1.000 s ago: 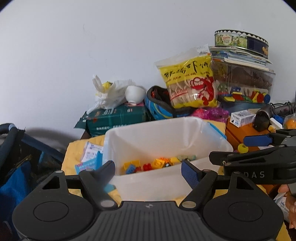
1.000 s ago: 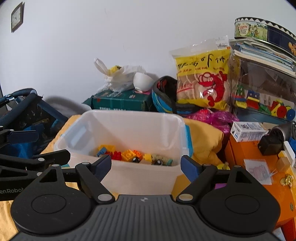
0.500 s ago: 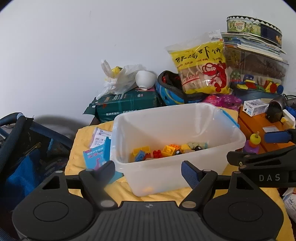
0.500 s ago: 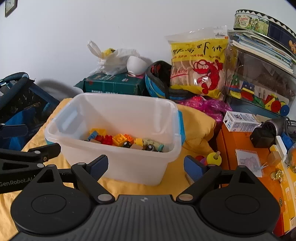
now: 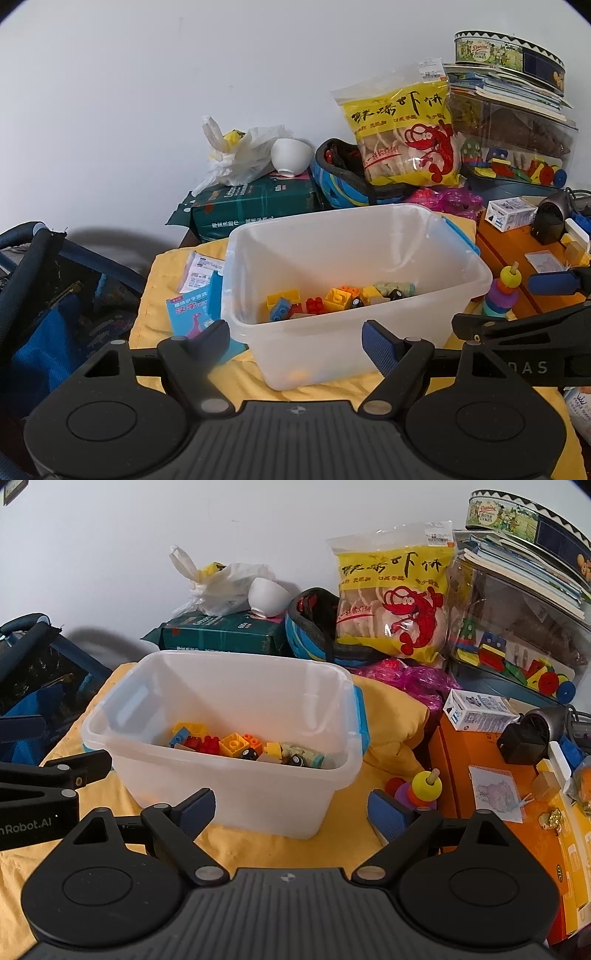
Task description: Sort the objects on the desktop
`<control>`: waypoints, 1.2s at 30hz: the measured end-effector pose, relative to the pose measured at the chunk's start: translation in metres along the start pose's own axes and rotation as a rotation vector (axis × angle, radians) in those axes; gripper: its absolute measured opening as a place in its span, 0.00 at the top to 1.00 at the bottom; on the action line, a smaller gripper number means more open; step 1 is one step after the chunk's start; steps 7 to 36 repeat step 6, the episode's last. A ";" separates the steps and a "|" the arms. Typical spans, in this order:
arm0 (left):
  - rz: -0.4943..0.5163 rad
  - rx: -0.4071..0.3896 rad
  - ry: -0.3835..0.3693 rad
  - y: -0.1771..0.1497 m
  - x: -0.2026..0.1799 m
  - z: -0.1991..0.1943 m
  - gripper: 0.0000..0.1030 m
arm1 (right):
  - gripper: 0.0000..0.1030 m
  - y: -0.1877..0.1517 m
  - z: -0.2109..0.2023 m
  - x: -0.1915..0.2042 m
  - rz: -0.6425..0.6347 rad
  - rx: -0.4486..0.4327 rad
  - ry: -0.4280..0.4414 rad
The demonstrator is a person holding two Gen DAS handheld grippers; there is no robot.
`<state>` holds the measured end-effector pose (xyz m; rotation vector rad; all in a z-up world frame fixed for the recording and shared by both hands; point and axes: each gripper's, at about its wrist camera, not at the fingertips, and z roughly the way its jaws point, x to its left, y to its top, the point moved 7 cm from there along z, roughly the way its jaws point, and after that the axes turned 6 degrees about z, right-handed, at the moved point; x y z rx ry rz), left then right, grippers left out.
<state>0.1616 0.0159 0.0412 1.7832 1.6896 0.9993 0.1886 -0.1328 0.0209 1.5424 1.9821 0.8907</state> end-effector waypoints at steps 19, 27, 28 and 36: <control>-0.012 -0.004 -0.021 0.004 -0.001 0.004 0.20 | 0.10 0.002 0.004 0.001 -0.002 0.007 -0.011; -0.012 -0.004 -0.021 0.004 -0.001 0.004 0.20 | 0.10 0.002 0.004 0.001 -0.002 0.007 -0.011; -0.012 -0.004 -0.021 0.004 -0.001 0.004 0.20 | 0.10 0.002 0.004 0.001 -0.002 0.007 -0.011; -0.012 -0.004 -0.021 0.004 -0.001 0.004 0.20 | 0.10 0.002 0.004 0.001 -0.002 0.007 -0.011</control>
